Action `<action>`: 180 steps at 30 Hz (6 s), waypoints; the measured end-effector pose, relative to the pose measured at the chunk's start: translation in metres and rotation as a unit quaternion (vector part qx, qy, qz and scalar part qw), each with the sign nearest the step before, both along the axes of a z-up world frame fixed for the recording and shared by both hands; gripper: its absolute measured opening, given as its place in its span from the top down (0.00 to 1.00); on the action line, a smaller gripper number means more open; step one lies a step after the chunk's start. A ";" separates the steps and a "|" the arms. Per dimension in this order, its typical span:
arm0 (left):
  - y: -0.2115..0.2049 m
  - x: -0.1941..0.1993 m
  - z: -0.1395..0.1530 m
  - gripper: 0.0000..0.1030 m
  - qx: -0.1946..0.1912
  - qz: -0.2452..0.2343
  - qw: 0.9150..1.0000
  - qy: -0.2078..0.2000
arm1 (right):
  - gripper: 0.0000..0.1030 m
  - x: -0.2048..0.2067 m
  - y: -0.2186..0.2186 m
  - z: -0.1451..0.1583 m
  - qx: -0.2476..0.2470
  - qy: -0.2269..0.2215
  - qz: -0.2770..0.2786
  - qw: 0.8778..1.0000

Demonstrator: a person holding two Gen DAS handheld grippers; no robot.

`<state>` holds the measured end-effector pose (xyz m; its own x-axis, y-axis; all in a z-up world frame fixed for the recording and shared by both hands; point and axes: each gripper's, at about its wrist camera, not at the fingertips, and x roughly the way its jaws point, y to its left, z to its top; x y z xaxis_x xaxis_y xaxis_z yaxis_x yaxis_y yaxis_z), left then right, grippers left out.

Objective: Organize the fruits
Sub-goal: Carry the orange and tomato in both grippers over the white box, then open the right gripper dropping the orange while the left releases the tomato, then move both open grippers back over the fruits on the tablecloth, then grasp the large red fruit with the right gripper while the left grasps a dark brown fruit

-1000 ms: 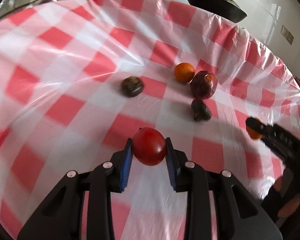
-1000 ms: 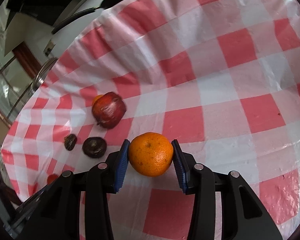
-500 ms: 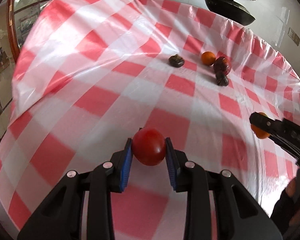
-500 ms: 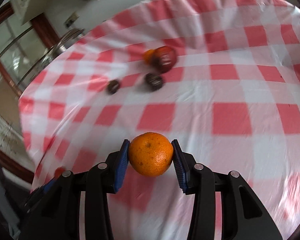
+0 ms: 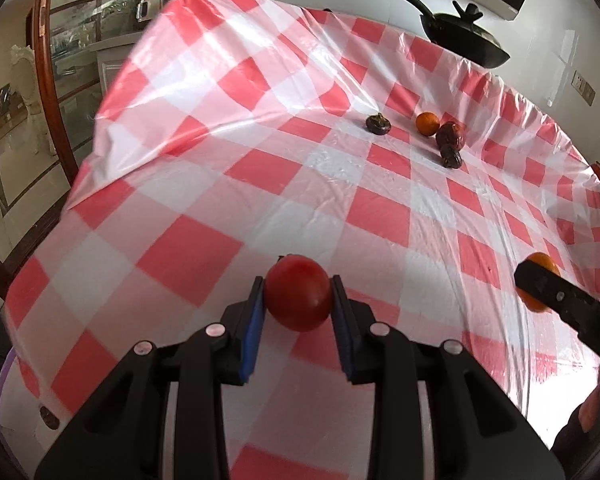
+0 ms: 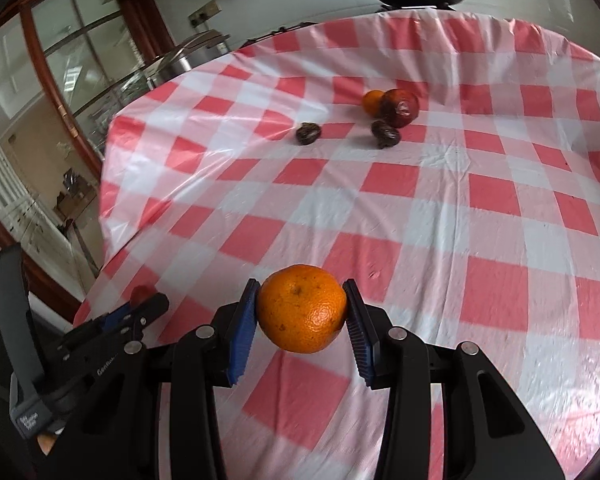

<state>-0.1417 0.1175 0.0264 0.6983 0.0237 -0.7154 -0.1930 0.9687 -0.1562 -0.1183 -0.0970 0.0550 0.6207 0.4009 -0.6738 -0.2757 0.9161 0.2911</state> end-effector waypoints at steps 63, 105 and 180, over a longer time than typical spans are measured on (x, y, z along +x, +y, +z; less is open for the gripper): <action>0.236 -0.237 -0.171 0.68 0.004 0.247 0.939 0.239 | 0.59 -0.230 0.346 -0.201 -0.287 0.086 0.505 0.809; 0.132 -0.152 0.031 0.02 0.129 0.197 0.971 0.049 | 0.15 -0.172 0.172 0.011 -0.078 -0.099 0.389 0.913; -0.033 0.188 -0.006 0.02 -0.053 -0.010 0.998 -0.022 | 0.43 0.193 -0.153 -0.020 0.023 -0.007 -0.161 0.987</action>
